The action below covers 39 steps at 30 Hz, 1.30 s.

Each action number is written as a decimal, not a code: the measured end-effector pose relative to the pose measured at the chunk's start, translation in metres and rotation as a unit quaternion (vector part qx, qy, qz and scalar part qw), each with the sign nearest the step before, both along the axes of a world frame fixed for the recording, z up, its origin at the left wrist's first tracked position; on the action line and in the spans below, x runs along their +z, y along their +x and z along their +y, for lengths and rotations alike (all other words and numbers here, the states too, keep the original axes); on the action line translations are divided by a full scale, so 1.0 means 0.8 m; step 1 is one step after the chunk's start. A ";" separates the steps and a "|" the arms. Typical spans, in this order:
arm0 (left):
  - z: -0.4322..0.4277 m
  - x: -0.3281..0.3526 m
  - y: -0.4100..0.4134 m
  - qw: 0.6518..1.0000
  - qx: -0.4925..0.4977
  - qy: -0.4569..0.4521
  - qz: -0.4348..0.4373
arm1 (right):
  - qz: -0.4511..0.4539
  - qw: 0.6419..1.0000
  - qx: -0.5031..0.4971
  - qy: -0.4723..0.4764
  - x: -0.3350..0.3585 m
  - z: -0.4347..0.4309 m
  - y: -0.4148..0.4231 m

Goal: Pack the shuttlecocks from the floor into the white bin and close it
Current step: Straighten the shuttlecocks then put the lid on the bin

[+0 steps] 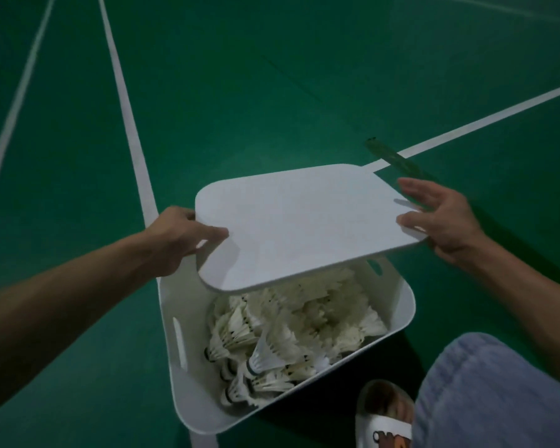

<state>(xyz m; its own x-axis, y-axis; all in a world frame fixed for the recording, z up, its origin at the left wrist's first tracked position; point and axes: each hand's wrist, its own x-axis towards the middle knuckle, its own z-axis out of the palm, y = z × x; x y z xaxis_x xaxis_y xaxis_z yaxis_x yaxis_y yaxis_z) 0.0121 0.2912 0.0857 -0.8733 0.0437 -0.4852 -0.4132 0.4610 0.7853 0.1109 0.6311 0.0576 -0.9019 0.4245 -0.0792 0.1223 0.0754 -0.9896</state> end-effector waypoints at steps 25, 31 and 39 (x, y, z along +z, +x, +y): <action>-0.054 -0.050 0.123 0.990 0.123 0.004 -0.063 | -0.199 0.946 0.100 0.236 0.000 -0.061 0.003; -0.058 -0.049 0.138 0.994 0.109 0.008 -0.001 | -0.203 0.955 0.088 0.195 0.000 -0.081 -0.001; -0.124 -0.038 0.049 0.987 0.158 -0.008 0.031 | -0.163 0.964 0.095 0.186 0.000 -0.152 -0.090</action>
<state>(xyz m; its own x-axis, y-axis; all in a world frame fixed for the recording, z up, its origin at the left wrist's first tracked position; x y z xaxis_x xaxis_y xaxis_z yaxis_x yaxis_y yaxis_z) 0.0512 0.1920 0.0553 -0.8698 -0.2430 -0.4294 -0.4903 0.3290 0.8071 0.0393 0.5095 0.0577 -0.9188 0.3082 -0.2466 0.3722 0.4685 -0.8012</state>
